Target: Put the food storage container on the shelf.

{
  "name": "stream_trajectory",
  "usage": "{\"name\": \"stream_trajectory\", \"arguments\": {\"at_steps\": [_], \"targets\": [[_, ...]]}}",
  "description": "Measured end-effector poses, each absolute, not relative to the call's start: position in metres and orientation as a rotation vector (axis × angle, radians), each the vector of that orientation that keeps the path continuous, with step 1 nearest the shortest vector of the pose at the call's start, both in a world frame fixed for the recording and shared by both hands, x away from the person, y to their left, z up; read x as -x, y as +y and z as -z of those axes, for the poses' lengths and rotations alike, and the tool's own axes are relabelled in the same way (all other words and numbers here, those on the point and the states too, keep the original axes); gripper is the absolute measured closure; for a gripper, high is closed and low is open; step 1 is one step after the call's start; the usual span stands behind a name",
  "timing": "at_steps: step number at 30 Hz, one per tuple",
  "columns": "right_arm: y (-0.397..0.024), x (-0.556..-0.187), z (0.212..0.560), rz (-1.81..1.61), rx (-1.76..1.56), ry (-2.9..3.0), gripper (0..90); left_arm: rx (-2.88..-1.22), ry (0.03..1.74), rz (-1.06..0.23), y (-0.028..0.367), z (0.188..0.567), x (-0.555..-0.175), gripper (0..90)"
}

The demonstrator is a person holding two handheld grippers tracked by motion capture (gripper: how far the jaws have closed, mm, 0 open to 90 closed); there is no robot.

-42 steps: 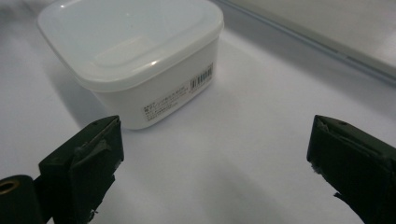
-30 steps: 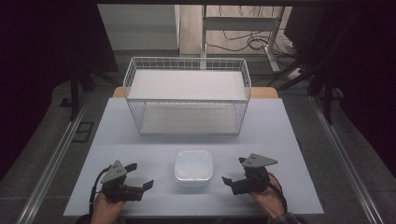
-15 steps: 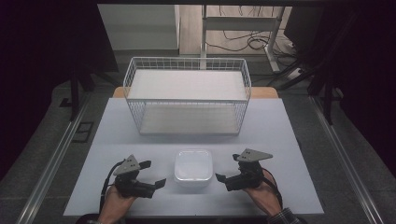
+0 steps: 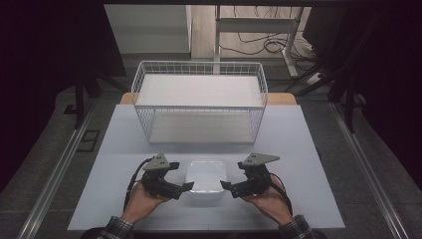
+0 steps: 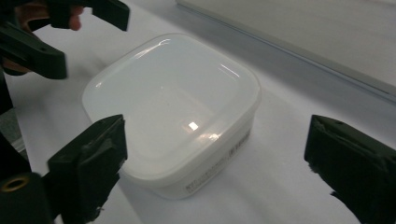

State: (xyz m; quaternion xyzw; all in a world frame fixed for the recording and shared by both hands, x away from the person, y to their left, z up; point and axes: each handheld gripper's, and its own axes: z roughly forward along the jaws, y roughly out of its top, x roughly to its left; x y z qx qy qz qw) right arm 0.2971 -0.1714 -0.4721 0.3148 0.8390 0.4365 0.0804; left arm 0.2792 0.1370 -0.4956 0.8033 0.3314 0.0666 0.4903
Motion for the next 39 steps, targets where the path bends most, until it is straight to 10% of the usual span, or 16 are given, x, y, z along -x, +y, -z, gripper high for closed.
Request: {"name": "stream_trajectory", "arguments": {"at_steps": [21,29,39], "targets": [[-0.152,-0.313,0.491,-1.283,-1.042,2.689,20.7,-1.946,0.912,0.007,0.126,0.515,-0.284,16.8],[-0.169,-0.294,0.477,-1.299,-1.212,2.610,59.2,-1.899,0.978,0.013,0.139,0.503,-0.268,56.4],[-0.179,-0.290,0.474,-1.421,-1.240,2.454,78.6,-1.815,1.013,-0.012,0.146,0.503,-0.268,80.0]]}}
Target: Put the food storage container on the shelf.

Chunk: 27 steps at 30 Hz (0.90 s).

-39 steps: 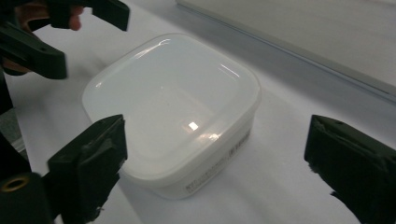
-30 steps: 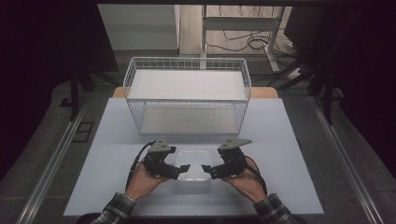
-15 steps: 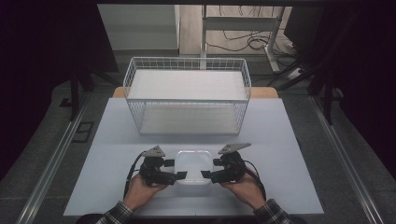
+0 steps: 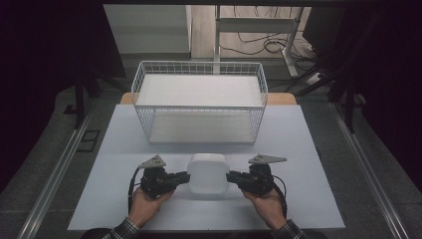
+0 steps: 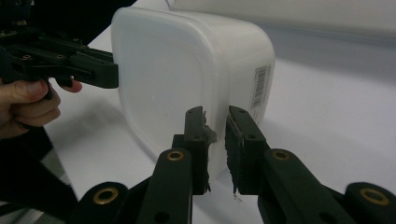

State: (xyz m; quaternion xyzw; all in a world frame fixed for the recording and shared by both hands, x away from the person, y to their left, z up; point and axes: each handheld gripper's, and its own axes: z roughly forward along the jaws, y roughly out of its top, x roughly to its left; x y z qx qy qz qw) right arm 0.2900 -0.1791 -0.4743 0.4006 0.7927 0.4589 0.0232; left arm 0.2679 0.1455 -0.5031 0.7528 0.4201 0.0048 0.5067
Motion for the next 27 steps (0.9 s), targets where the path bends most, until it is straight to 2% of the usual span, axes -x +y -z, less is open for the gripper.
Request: {"name": "stream_trajectory", "arguments": {"at_steps": [8,27], "targets": [[-0.176,-0.294,0.470,-1.418,-1.173,2.425,78.6,-1.799,1.000,-0.064,0.147,0.499,-0.271,80.1],[-0.157,-0.339,0.455,-1.440,-1.065,2.362,78.2,-1.765,1.014,-0.193,0.157,0.482,-0.308,79.8]]}}
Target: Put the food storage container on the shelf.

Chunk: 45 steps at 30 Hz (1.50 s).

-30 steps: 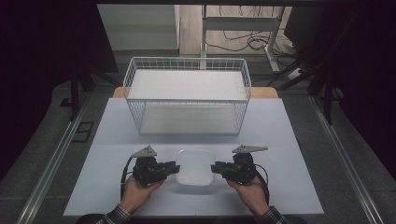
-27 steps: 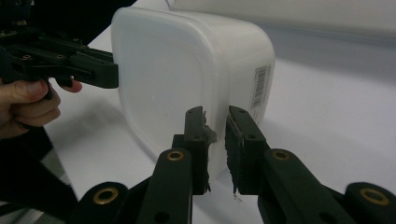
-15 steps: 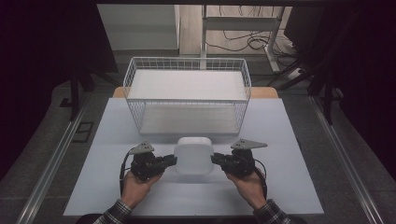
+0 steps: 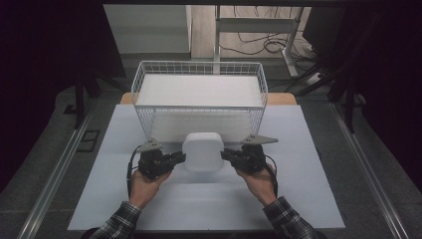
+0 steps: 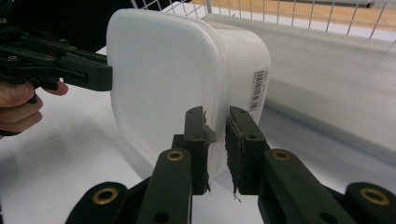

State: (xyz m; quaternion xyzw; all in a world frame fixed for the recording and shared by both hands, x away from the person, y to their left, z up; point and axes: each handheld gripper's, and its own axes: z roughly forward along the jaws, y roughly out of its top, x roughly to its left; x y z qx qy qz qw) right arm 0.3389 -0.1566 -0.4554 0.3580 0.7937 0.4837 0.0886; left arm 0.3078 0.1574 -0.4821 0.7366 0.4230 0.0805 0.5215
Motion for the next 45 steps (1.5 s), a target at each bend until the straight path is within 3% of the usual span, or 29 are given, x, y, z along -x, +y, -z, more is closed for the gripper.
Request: {"name": "stream_trajectory", "arguments": {"at_steps": [17,33,45], "targets": [[-0.153,-0.392,0.469,-1.418,-1.140,2.306,77.0,-1.759,1.060,-0.247,0.149,0.489,-0.358,79.6],[-0.148,-0.407,0.482,-1.381,-1.189,2.344,76.2,-1.760,1.126,-0.212,0.149,0.500,-0.367,79.2],[-0.136,-0.423,0.478,-1.385,-1.170,2.296,68.0,-1.719,1.139,-0.271,0.149,0.504,-0.385,69.0]]}}
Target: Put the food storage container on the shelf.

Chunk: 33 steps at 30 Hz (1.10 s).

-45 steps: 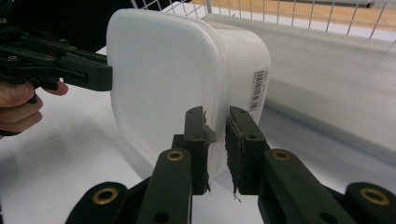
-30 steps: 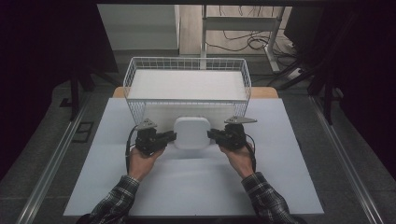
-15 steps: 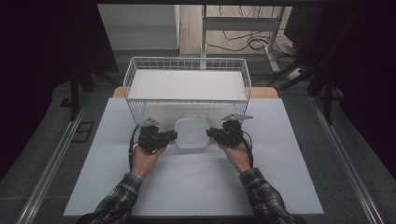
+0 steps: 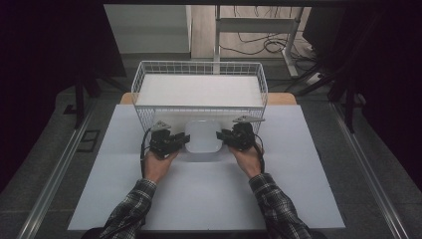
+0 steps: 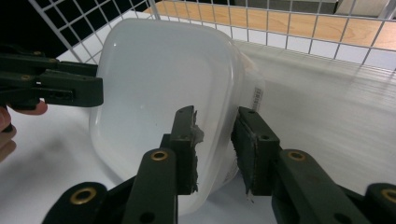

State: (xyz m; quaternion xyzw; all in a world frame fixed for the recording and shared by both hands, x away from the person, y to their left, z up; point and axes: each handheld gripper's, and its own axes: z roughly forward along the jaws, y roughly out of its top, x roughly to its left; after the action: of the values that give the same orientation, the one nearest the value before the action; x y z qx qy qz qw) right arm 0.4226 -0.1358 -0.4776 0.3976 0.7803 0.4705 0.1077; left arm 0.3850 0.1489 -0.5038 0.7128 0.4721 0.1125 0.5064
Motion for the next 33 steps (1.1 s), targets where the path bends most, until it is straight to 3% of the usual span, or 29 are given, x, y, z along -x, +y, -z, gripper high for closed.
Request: {"name": "stream_trajectory", "arguments": {"at_steps": [7,16,21,29,33], "targets": [[-0.128,-0.432,0.477,-1.338,-1.159,2.227,69.0,-1.723,1.152,-0.427,0.141,0.497,-0.396,67.1],[-0.131,-0.429,0.468,-1.334,-1.102,2.236,76.3,-1.721,1.129,-0.425,0.148,0.491,-0.386,54.8],[-0.136,-0.406,0.464,-1.354,-1.008,2.303,88.1,-1.729,1.052,-0.415,0.157,0.488,-0.350,35.0],[-0.129,-0.384,0.471,-1.348,-0.942,2.391,89.0,-1.748,0.977,-0.415,0.169,0.494,-0.308,13.8],[-0.123,-0.377,0.474,-1.336,-0.888,2.414,88.5,-1.761,0.959,-0.431,0.171,0.499,-0.291,9.1]]}}
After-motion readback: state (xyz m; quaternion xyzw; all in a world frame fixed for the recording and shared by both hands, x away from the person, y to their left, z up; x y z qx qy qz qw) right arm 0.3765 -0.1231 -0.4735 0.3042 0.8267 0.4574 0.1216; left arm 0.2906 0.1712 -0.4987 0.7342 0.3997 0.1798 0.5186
